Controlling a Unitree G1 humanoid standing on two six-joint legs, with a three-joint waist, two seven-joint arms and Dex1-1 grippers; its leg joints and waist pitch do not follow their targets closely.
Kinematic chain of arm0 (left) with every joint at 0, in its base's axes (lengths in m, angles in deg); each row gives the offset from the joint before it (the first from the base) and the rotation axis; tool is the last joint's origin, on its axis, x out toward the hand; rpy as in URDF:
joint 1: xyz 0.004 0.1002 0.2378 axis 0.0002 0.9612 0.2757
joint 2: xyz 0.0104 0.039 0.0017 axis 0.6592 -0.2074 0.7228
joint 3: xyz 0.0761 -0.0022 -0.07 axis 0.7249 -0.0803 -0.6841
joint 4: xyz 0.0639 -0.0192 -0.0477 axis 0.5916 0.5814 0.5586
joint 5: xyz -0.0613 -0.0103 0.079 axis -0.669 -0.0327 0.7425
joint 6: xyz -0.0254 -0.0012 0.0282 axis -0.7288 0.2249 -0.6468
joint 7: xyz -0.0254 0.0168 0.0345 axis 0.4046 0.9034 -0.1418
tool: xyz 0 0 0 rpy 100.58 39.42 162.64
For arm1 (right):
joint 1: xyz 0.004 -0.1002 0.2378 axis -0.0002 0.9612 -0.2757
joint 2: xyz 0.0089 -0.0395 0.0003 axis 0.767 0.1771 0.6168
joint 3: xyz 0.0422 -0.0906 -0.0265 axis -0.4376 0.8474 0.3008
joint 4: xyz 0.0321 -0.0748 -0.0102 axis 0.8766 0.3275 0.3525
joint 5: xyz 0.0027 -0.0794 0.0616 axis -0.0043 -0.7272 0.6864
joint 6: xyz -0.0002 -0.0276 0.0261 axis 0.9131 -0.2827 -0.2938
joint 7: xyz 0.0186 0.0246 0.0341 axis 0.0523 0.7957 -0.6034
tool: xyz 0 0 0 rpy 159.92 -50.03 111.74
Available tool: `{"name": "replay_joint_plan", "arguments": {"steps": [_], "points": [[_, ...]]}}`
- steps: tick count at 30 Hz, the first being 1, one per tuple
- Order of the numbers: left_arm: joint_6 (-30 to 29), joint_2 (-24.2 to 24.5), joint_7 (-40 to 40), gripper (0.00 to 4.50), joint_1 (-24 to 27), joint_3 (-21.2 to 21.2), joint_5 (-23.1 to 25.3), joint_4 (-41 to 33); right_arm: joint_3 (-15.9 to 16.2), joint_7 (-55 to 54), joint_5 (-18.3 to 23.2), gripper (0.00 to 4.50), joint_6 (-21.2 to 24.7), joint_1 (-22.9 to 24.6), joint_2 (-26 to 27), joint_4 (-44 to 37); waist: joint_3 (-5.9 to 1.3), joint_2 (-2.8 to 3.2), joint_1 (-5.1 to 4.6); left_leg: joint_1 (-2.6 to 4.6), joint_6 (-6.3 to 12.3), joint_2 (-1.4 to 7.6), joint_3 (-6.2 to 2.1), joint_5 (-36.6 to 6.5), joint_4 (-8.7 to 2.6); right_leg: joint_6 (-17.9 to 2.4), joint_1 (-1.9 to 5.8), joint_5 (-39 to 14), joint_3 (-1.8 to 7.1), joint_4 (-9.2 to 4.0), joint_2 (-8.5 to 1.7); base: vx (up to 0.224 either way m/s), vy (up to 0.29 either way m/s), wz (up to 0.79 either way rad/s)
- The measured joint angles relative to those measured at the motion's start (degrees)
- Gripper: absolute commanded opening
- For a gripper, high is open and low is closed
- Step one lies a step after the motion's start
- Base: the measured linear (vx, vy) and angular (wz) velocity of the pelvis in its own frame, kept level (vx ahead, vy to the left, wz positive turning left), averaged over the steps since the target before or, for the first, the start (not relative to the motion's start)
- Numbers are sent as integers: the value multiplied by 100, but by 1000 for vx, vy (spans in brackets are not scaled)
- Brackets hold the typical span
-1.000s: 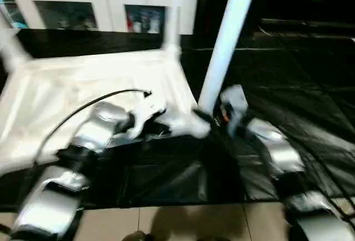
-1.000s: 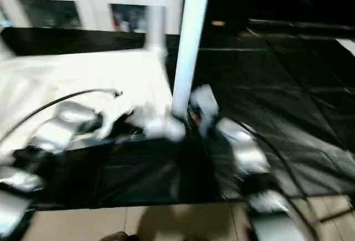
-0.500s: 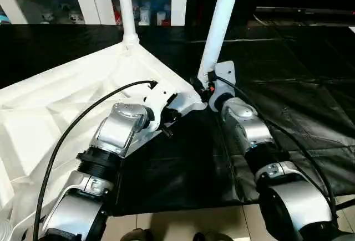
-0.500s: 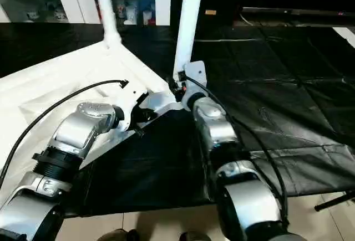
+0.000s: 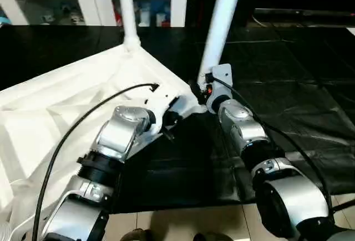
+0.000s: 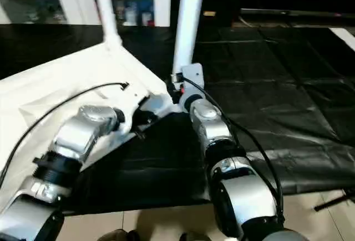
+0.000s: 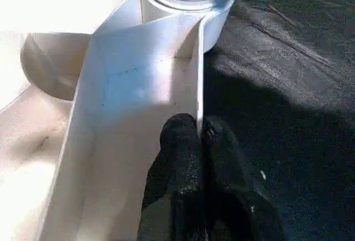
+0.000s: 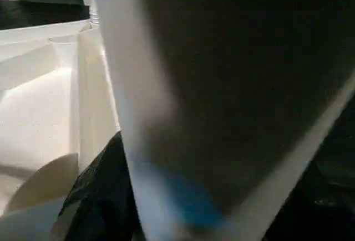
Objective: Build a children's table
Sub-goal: Rotate leg to tighten
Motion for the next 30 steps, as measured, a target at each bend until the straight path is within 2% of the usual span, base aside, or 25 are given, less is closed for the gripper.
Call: {"name": "replay_joint_plan", "arguments": {"steps": [1,3,5,8,11,13,20,25,27,30], "points": [[1,3,-1,0,0,12,-6,-8,-9,-9,5,309,3,8,8,38,0,0,8,0,0,0,0,0,0,0,0,0,0,0,0,0,0,0],[2,13,-4,0,1,53,-13,-40,-19,-17,14,346,10,61,21,80,0,1,30,0,0,0,0,0,1,0,-2,0,1,3,0,0,0,0],[16,32,-37,0,2,64,-17,-61,-25,-20,12,346,14,67,15,161,0,1,45,0,-1,0,0,1,1,0,-4,0,0,7,0,0,0,0],[73,92,-109,0,21,116,-28,-98,-48,33,18,380,30,139,16,242,5,9,66,-8,-1,0,1,1,4,0,-12,0,0,12,0,0,0,0],[218,242,-213,0,21,228,-30,-96,-48,168,13,395,-15,207,-45,181,5,9,81,-8,0,1,1,2,10,0,-12,0,0,17,0,0,0,0],[317,290,-318,0,22,274,-36,-59,-46,299,14,429,-38,356,-96,17,6,10,95,-8,0,1,1,2,14,0,-11,0,0,22,0,0,0,0],[548,360,-526,0,22,324,-80,98,16,555,14,448,-44,738,-227,-445,9,15,181,-7,6,1,1,6,45,0,-9,0,0,56,-6,0,0,0],[847,452,-634,0,11,392,-97,278,124,976,34,448,-33,1346,-368,-1205,9,24,208,-1,-10,3,1,4,60,2,-8,2,2,80,-7,0,0,0],[1091,483,-697,0,-40,429,-110,464,209,1368,83,448,26,1764,-507,-1775,8,25,234,7,-16,6,1,4,60,4,2,3,0,79,-7,0,0,0],[1274,547,-745,0,-112,428,-105,664,259,1775,206,448,90,2104,-637,-2085,7,33,225,8,-21,7,1,10,61,12,2,10,1,81,-7,0,0,0]]}}
